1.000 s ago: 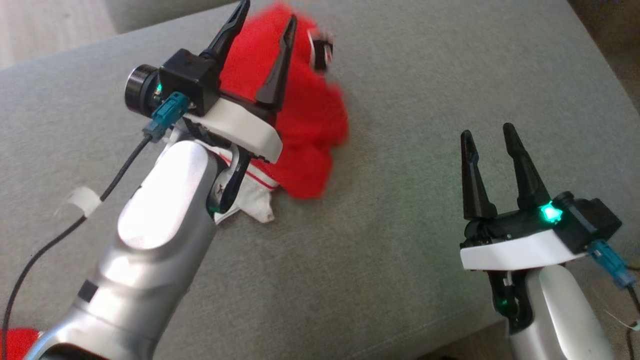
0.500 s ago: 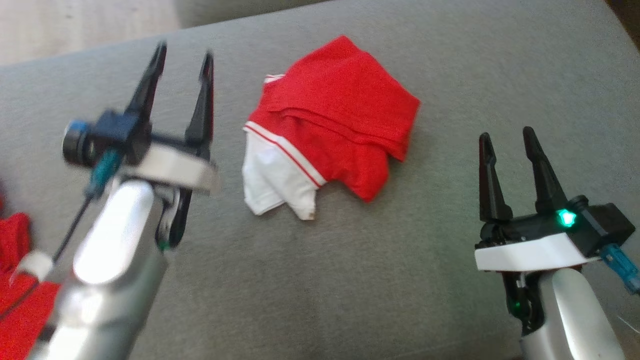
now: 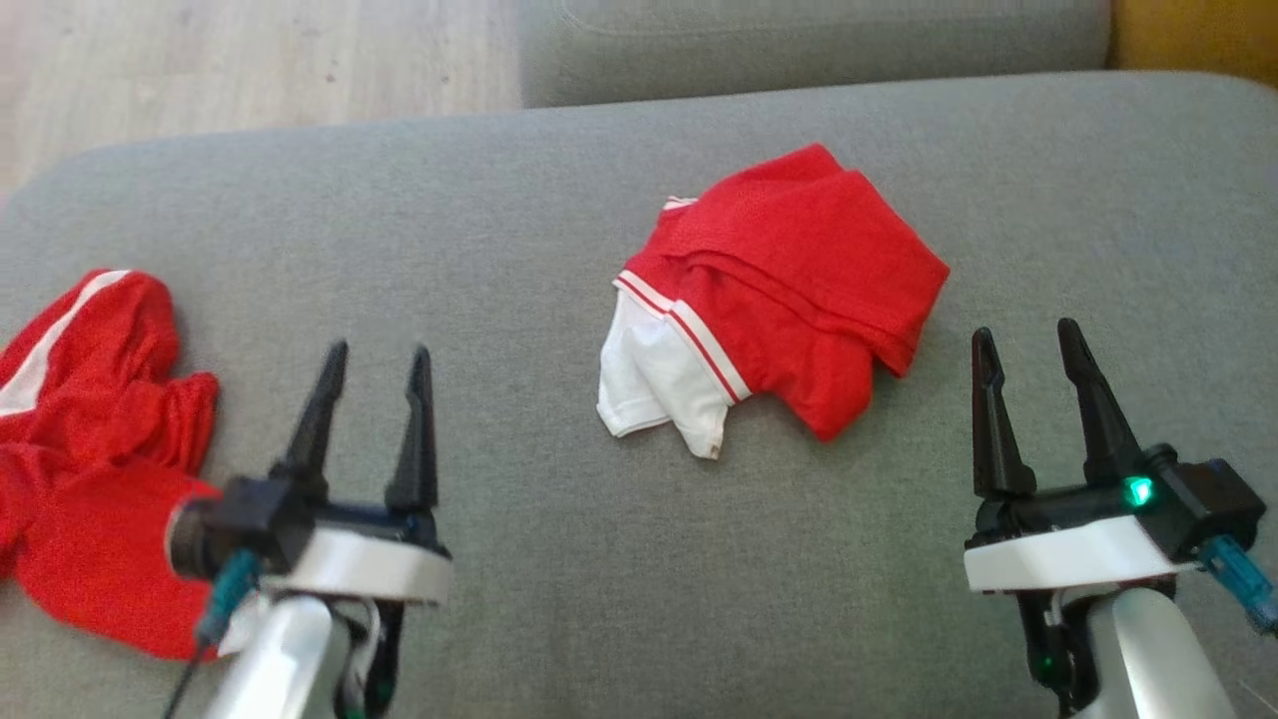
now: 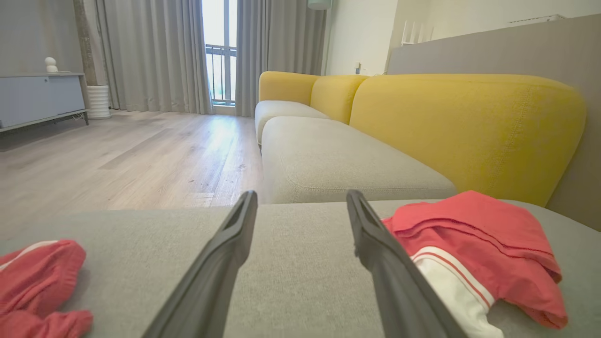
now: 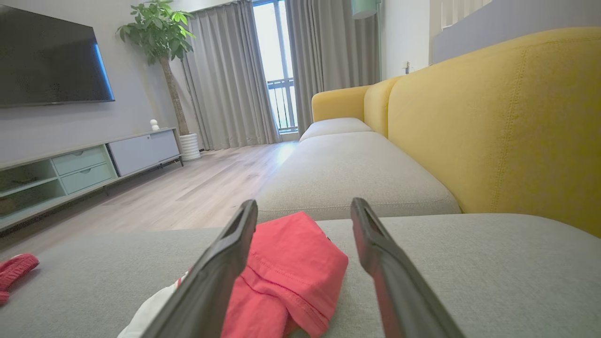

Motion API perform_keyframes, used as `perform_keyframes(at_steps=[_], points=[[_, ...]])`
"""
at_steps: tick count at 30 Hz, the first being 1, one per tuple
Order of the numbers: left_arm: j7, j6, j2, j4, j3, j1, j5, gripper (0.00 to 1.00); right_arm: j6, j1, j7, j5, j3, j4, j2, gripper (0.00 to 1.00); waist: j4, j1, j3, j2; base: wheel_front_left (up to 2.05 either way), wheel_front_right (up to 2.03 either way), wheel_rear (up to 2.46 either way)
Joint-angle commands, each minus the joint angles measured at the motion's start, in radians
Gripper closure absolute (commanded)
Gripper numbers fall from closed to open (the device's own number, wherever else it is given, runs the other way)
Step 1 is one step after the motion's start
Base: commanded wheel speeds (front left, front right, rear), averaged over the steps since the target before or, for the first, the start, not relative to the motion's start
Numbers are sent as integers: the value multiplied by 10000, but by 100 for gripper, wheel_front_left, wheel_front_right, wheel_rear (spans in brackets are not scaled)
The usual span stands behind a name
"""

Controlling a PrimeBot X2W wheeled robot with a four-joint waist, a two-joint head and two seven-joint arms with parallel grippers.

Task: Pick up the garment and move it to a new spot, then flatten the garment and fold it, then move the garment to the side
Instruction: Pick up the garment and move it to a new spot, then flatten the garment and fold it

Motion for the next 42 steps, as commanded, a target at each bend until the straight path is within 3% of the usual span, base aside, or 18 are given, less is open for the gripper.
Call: perform_keyframes(at_steps=[1, 9, 20, 31, 42], points=[[-90, 92, 62, -365, 461, -215, 104, 0, 77, -98, -105, -88, 200, -294, -43, 0, 103, 2, -108, 0, 0, 0, 0], [-92, -149, -626, -607, 982, 666, 769, 0, 77, 103, -105, -121, 205, -236, -43, 0, 219, 2, -219, 0, 0, 0, 0], [-92, -802, -1220, -442, 1438, 475, 1283, 0, 77, -440, -105, -705, 793, 236, -43, 0, 492, 2, 158, 0, 0, 0, 0], [-93, -1177, -1648, -50, 1374, 65, 1460, 0, 77, -2949, 358, -1684, 1485, 3043, -43, 0, 1471, 2, 962, 0, 0, 0, 0], [-93, -1331, -1804, 142, 1230, -198, 1414, 0, 77, -5036, 843, -3322, -71, 5827, -43, 0, 2379, 2, 1564, 0, 0, 0, 0]])
